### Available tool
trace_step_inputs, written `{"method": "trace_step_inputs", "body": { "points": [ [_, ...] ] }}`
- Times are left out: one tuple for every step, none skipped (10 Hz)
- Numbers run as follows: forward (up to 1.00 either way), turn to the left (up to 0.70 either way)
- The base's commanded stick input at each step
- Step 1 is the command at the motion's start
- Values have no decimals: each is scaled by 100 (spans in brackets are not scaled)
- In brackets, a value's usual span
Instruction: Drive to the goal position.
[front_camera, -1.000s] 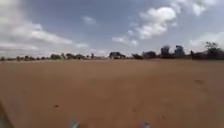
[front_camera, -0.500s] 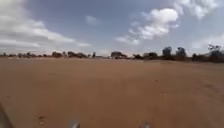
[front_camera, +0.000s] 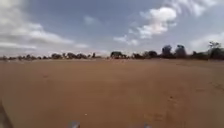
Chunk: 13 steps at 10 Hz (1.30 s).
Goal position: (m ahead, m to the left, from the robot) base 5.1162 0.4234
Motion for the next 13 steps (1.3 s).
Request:
{"method": "trace_step_inputs", "body": {
  "points": [
    [70, 0],
    [70, 0],
    [70, 0],
    [70, 0],
    [70, 0],
    [70, 0],
    [70, 0],
    [70, 0],
    [70, 0],
    [70, 0],
    [70, 0],
    [70, 0],
    [70, 0]
  ]
}}
